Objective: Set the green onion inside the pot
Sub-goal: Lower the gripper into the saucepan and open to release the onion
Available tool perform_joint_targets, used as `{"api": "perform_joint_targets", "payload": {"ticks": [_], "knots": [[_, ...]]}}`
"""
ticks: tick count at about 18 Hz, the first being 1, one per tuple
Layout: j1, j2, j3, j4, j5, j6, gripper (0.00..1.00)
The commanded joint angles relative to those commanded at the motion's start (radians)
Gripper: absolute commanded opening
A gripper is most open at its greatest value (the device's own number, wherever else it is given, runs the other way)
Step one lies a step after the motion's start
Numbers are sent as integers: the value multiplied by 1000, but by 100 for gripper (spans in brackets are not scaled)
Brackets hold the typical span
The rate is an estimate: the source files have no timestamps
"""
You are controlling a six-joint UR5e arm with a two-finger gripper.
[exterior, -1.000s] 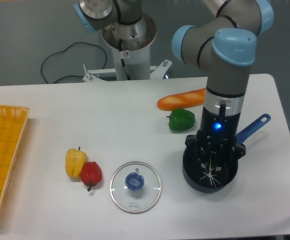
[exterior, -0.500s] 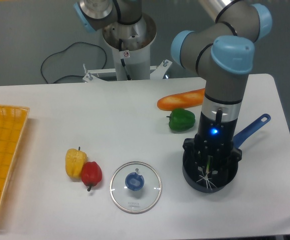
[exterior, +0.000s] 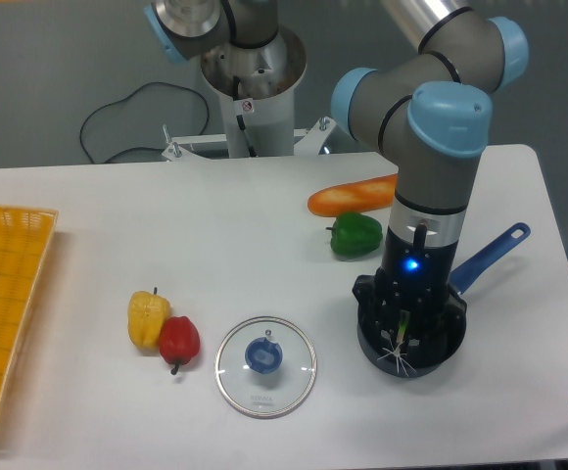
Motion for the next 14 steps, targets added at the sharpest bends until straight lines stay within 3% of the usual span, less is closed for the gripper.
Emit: {"api": "perform_joint_targets", "payload": {"ticks": [14], "knots": [[2, -12, -31, 2, 31, 20, 19]]}}
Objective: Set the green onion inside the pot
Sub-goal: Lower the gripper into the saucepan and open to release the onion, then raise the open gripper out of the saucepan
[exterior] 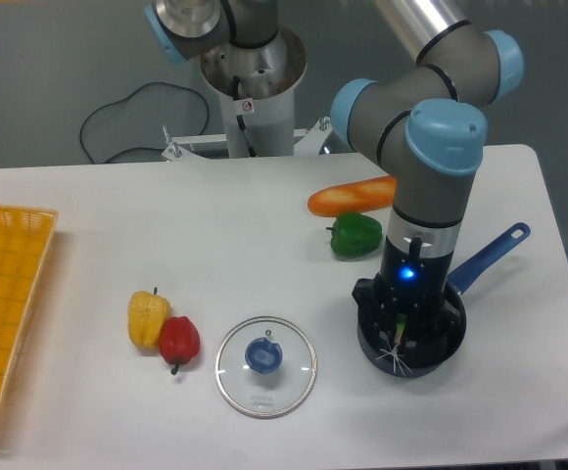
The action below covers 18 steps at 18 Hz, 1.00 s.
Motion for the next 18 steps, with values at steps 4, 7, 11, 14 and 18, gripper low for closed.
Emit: {"api": "perform_joint_targets", "payload": {"ticks": [4, 7, 11, 14, 18], "knots": [[0, 3, -6, 0, 0, 2, 19], [0, 3, -8, 0, 0, 2, 37], [0, 5, -12, 0, -2, 9, 62], [0, 3, -14, -2, 0, 40, 83], [0, 8, -21, -3, 0, 40, 85]]}}
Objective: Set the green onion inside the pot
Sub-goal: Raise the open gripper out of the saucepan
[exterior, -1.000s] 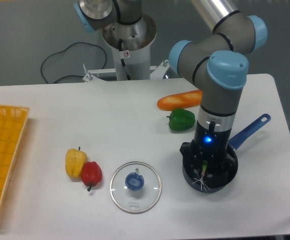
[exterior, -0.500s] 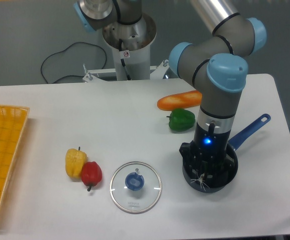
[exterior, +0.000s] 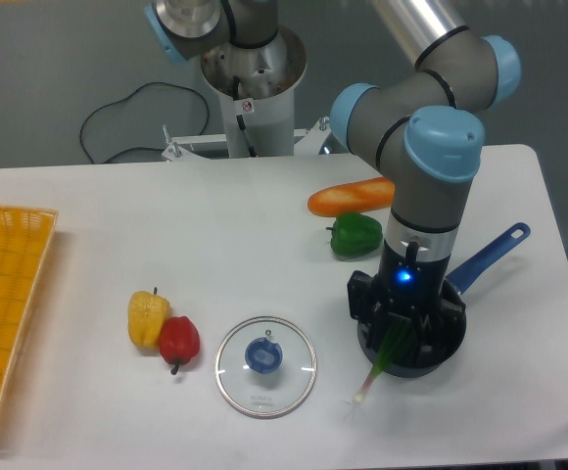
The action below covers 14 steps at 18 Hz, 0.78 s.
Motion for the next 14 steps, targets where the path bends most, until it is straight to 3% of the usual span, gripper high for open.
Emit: {"api": "perform_joint_targets", "payload": {"ticks": [3, 10, 14], "knots": [[0, 6, -15, 0, -2, 0, 100], [-28, 49, -126, -5, 5, 9, 100], [-87, 60, -153, -8, 132, 14, 100]]}}
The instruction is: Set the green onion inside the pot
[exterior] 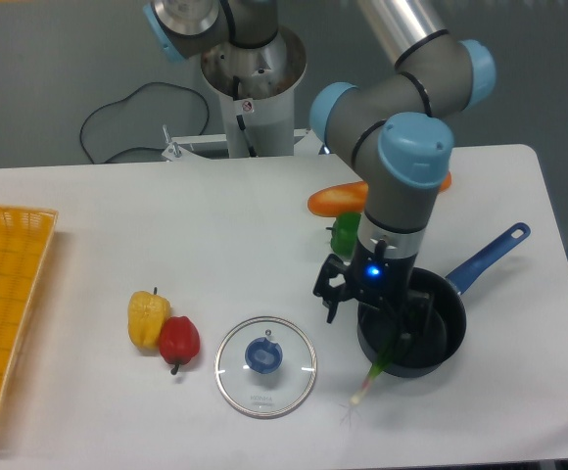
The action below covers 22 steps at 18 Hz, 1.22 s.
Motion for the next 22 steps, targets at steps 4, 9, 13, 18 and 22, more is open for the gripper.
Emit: {"api": "perform_joint_targets", "payload": {"ticks": [4, 9, 13, 18, 22], "knots": [[-75, -8, 6, -24, 131, 12, 100], [-105, 5, 11, -112, 203, 54, 100], [-117, 15, 9, -167, 204, 54, 100], [-118, 46, 12, -256, 200, 55, 100], [-144, 58, 20, -314, 206, 52, 100]]}}
